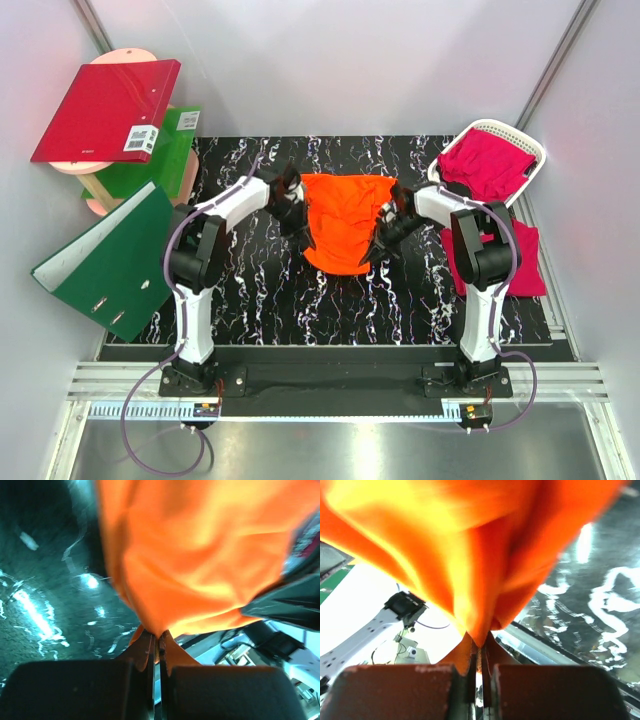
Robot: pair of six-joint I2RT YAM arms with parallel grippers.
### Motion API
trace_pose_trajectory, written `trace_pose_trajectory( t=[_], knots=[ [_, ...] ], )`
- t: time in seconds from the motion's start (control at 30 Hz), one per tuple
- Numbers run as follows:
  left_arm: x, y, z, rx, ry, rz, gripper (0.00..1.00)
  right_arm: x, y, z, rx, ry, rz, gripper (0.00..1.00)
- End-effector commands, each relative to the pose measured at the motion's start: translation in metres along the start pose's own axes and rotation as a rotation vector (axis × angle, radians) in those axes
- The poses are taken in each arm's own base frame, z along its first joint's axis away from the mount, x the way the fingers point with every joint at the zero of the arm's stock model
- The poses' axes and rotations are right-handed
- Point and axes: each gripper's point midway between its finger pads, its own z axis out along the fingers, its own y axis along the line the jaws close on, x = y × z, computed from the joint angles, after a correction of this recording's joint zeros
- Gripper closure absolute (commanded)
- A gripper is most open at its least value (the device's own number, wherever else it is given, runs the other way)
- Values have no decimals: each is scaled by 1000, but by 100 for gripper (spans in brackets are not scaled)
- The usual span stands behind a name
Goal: Fold and stack the t-shirts
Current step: Fold the long partially folded tshirt into a neat square
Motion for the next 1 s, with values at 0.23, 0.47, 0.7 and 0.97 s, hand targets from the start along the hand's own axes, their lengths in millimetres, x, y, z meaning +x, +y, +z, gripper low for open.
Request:
trace_pose_trajectory(
  t=[0.23, 0.47, 0.7, 0.97],
  knots=[
    [-48, -60, -49, 105, -127, 77, 100, -38, 77, -65, -125, -133, -164, 100],
    [-77, -74, -54, 160, -146, 52, 98, -88, 76, -78, -144, -201, -144, 100],
    [-114, -82, -50, 239, -168, 6, 94, -143, 63, -73, -133, -247, -112, 99],
    [-156, -99, -43, 370, -205, -28, 92, -193, 77, -83, -198, -314, -108, 98]
  ],
)
